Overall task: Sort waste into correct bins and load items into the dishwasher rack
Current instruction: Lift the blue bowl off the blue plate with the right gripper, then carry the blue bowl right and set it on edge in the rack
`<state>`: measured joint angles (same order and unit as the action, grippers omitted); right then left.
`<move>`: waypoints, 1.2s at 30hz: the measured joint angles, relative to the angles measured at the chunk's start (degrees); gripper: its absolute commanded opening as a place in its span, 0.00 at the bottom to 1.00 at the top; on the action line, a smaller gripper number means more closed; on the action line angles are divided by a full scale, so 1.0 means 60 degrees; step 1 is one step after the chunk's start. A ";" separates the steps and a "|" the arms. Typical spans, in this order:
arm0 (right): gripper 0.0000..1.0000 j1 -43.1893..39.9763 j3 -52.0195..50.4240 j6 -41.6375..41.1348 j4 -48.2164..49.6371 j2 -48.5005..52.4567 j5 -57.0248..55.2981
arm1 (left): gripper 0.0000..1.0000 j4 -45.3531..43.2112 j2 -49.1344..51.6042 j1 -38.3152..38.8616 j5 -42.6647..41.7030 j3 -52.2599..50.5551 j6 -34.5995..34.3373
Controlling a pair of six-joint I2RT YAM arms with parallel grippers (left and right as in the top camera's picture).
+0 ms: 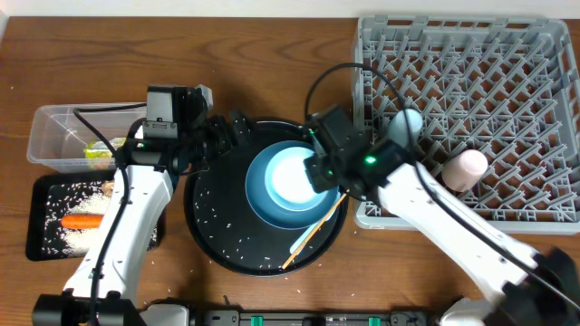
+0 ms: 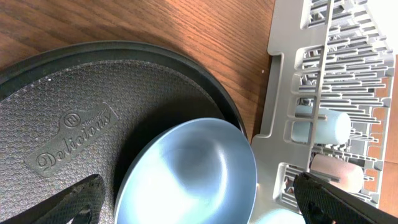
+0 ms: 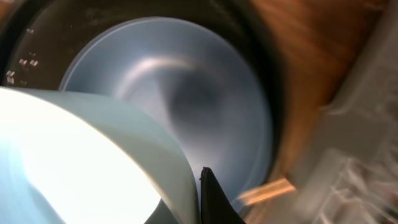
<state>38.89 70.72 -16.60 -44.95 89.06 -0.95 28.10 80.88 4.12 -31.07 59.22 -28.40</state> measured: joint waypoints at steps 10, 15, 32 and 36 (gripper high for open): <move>0.01 -0.3876 0.0007 0.0266 -0.2514 -0.2579 -0.2324 | 0.98 -0.0004 0.0000 0.0000 0.0000 0.0000 0.0000; 0.01 -0.7158 0.0015 0.1013 -0.1490 -0.3257 -0.2758 | 0.98 0.0000 0.0000 0.0000 0.0000 0.0000 0.0000; 0.01 -1.0371 0.0029 0.0710 0.0390 -0.0761 -0.8692 | 0.98 0.0000 0.0000 0.0000 0.0000 0.0000 0.0000; 0.01 -1.0375 0.0025 0.1013 0.1191 0.0393 -1.0160 | 0.98 0.0000 0.0000 0.0000 0.0000 0.0000 0.0000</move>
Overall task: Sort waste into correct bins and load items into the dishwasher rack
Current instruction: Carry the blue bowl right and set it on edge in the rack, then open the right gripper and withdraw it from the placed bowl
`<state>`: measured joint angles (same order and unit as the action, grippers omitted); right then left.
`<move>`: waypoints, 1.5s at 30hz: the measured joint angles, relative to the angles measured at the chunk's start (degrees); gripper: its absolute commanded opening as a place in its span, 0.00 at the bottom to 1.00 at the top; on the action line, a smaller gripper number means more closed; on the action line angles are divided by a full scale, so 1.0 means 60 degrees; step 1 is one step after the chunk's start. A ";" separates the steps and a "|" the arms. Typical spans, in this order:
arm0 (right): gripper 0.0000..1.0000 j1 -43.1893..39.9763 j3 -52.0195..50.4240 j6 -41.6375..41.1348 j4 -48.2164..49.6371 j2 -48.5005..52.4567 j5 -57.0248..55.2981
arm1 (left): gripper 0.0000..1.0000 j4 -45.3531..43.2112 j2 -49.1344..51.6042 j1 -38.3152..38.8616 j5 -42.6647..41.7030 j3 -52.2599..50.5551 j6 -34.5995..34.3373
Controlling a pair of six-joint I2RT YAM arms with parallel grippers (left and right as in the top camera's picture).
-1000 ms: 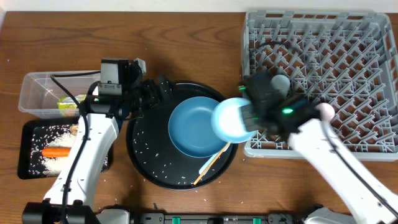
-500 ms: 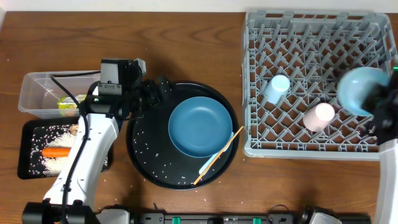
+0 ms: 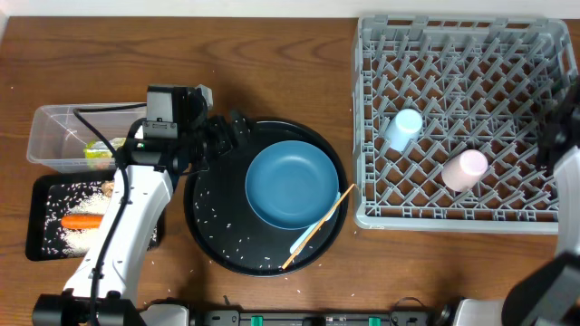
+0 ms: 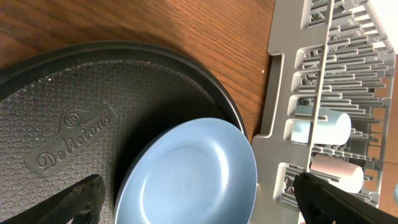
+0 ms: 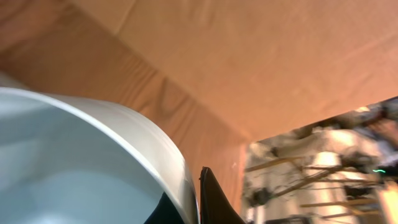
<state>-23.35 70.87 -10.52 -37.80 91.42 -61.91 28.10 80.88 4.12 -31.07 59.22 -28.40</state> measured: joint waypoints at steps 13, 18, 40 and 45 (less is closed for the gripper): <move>0.01 0.0634 0.0015 0.1559 0.1362 0.2269 -0.2561 | 0.98 -0.0004 0.0000 0.0000 0.0000 0.0000 0.0000; 0.01 0.1432 0.0058 0.1657 0.1413 0.2579 -0.2754 | 0.98 0.0000 0.0000 0.0000 0.0000 0.0000 0.0000; 0.69 0.3071 0.0055 0.1861 0.1042 0.2987 -0.1235 | 0.98 -0.0004 0.0000 0.0000 0.0000 0.0000 0.0000; 0.75 0.3570 0.0055 0.1905 0.1035 0.3009 -0.0903 | 0.98 -0.0004 0.0000 0.0000 0.0000 0.0000 0.0000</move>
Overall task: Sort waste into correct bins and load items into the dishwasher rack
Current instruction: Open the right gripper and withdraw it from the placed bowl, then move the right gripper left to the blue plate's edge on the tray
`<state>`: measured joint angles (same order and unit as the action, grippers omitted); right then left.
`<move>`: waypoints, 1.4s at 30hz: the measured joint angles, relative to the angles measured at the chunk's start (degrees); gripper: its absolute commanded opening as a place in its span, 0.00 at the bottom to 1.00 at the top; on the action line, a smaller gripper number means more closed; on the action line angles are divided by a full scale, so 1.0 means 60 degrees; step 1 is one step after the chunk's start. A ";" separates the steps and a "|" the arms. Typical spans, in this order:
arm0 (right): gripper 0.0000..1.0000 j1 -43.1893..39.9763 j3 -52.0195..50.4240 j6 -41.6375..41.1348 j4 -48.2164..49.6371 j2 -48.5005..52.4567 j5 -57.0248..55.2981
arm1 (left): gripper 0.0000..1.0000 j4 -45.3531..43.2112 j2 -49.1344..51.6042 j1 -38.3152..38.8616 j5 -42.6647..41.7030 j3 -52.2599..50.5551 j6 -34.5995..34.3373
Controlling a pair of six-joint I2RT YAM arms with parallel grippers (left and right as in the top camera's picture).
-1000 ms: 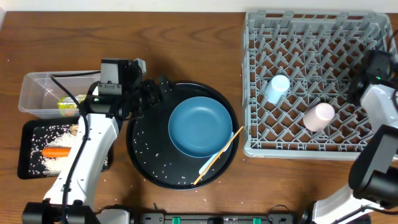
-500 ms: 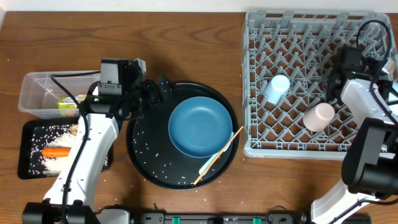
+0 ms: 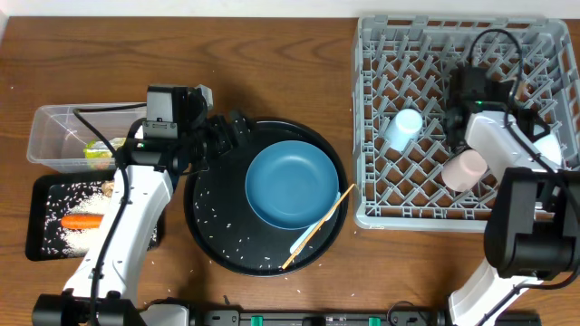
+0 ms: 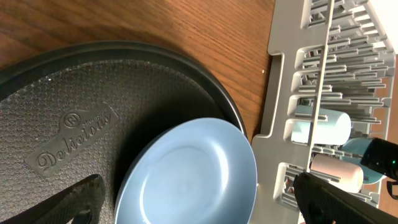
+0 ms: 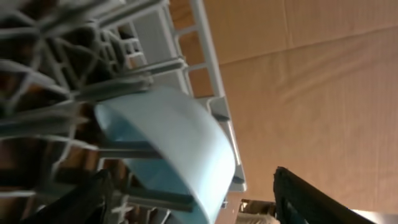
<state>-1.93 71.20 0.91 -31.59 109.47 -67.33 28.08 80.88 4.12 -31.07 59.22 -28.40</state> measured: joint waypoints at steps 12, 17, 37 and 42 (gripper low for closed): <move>0.68 0.1231 0.0834 0.0033 -0.1563 -0.1049 0.1541 | 0.98 0.0000 0.0000 0.0000 0.0000 0.0000 0.0000; 0.49 0.2007 0.1749 -0.0182 -0.2554 -0.2681 0.4098 | 0.98 -0.0004 0.0000 0.0000 0.0000 0.0000 0.0000; 0.36 0.5974 0.1566 -0.2000 -0.0994 -0.0816 1.1686 | 0.98 -0.0004 0.0000 0.0000 0.0000 0.0000 0.0000; 0.36 0.5985 0.1541 -0.1796 -0.0845 0.0004 1.1468 | 0.98 0.0000 0.0000 0.0000 0.0000 0.0000 0.0000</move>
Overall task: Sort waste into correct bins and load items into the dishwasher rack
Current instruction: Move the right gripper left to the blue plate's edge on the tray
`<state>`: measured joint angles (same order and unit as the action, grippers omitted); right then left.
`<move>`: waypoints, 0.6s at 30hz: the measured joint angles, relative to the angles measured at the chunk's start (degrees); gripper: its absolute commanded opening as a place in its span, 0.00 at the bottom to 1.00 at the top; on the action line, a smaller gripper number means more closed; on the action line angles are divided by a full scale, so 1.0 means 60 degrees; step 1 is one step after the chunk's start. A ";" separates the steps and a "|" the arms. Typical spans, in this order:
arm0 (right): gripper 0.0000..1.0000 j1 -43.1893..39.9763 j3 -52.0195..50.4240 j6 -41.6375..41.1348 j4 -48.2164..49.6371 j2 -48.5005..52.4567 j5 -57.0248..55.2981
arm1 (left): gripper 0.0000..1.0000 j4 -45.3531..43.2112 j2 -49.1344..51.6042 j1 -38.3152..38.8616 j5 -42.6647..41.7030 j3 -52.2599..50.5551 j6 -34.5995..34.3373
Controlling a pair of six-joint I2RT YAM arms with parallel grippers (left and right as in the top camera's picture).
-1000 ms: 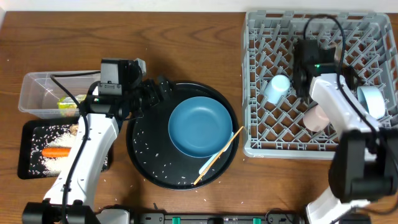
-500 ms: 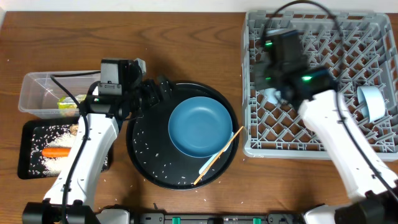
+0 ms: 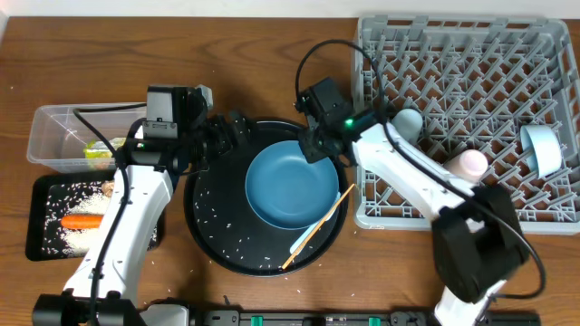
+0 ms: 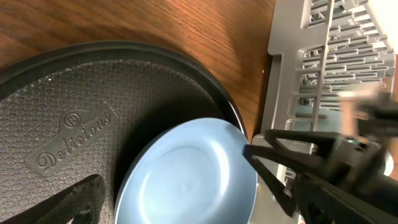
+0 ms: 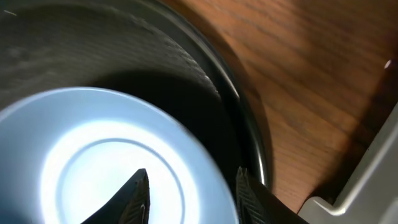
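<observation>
A blue plate (image 3: 292, 186) lies in the round black tray (image 3: 210, 237), with a wooden chopstick (image 3: 317, 226) leaning at its right rim. My right gripper (image 3: 317, 145) is open just over the plate's (image 5: 93, 155) upper right edge; its fingertips (image 5: 140, 193) straddle the rim, holding nothing. My left gripper (image 3: 227, 136) hangs open over the tray's upper left rim and looks across the plate (image 4: 186, 180). In the grey dishwasher rack (image 3: 381, 213) lie a light-blue cup (image 3: 408, 122), a pink cup (image 3: 469, 163) and a light-blue bowl (image 3: 542, 149) on edge.
At the left stand a clear container (image 3: 50, 136) with scraps and a black bin (image 3: 45, 195) holding rice and a carrot (image 3: 82, 220). Rice grains are scattered over the black tray. The rack's wall (image 5: 373, 180) is close on the right of my right gripper.
My right gripper has moved from inside the rack, beside the light-blue bowl, back to the blue plate's upper right edge. It is still open. The left arm has not moved.
My right gripper held the light-blue bowl just above the blue plate. It then was far out to the right with the bowl. Later it stood open in the rack with the bowl among the tines. Now it is open over the plate.
</observation>
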<state>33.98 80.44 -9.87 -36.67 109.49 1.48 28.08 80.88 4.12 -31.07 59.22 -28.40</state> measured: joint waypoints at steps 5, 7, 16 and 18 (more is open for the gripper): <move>0.34 0.0004 0.0000 0.0069 0.0087 0.0463 -0.0087 | 0.98 0.0000 0.0000 0.0000 0.0000 0.0000 0.0000; 0.34 0.0004 0.0000 0.0080 0.0095 0.0630 -0.0117 | 0.98 0.0000 0.0000 0.0000 0.0000 0.0000 0.0000; 0.22 0.0000 -0.0004 0.0164 0.0157 0.1268 -0.0208 | 0.98 0.0000 0.0000 0.0000 0.0000 0.0000 0.0000; 0.14 0.0000 -0.0004 0.0226 0.0160 0.1315 -0.0200 | 0.98 0.0000 0.0000 0.0000 0.0000 0.0000 0.0000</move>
<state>33.98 80.42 -8.51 -35.70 117.38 0.27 28.08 80.88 4.12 -31.07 59.22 -28.40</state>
